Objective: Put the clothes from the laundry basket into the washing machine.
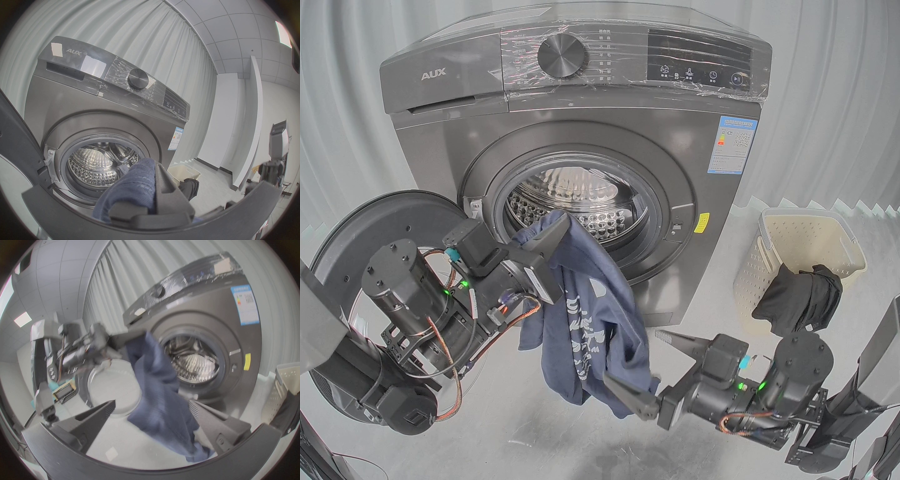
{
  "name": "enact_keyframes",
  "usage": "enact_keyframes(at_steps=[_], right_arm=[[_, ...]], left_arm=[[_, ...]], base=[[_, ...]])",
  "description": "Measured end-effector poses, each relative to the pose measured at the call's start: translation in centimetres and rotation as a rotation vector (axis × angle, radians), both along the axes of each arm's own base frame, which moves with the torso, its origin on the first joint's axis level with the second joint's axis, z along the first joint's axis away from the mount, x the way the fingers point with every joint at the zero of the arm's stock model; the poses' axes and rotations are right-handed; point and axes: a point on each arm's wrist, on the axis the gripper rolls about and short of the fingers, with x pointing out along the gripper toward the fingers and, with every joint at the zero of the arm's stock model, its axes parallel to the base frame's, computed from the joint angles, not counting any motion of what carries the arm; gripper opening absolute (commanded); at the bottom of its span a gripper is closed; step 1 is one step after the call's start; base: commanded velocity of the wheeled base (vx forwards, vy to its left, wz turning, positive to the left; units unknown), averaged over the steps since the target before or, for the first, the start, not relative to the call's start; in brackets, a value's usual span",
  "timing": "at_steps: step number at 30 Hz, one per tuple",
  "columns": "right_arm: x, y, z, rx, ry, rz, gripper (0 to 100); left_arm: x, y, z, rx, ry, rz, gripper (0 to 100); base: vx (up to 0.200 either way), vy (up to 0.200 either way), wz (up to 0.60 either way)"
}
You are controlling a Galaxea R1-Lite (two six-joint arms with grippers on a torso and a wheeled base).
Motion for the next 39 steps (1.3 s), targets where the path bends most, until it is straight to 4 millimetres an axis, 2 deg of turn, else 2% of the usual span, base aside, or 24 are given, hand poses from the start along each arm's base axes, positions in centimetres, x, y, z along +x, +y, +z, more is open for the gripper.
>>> enact_keyframes(at_steps=[5,11,14,18,23,28,33,39], right_arm=[[-1.3,-0.6,-2.1,-0.077,0.071,0.027,100],[-0.6,-0.8,-2.3,-0.079,0.074,0.014,100],[1.0,-1.2,-2.4,-0.072,0.067,-0.039,100],[4.0,-1.5,-2.7,-0.058,0.049,-0.106,100],[7.7,-1.1,-3.8,-0.052,0.031,-0.161,100],[10.4,0.0,-5.4,-0.062,0.014,-0.162,100],[11.5,1.8,-6.7,-0.062,0.003,-0.126,100],[11.5,4.4,-7.9,-0.055,-0.005,-0.055,100]], left_arm=[[0.4,-0.4,0.1,-0.007,-0.007,0.004,0],[0.3,-0.6,0.3,-0.010,-0.014,-0.003,0],[0.2,-0.5,0.4,-0.012,-0.018,-0.008,0],[0.0,-0.4,0.7,-0.016,-0.026,-0.013,0],[-0.2,-0.3,1.1,-0.023,-0.037,-0.017,0],[-0.5,-0.3,1.3,-0.028,-0.043,-0.025,0],[-0.7,-0.7,1.3,-0.027,-0.043,-0.042,0],[-0.9,-1.3,1.1,-0.023,-0.038,-0.055,0]], base=[[0.000,0.000,0.00],[0.000,0.000,0.00],[0.000,0.000,0.00],[0.000,0.000,0.00],[0.000,0.000,0.00],[0.000,0.000,0.00],[0.000,0.000,0.00],[0.000,0.000,0.00]])
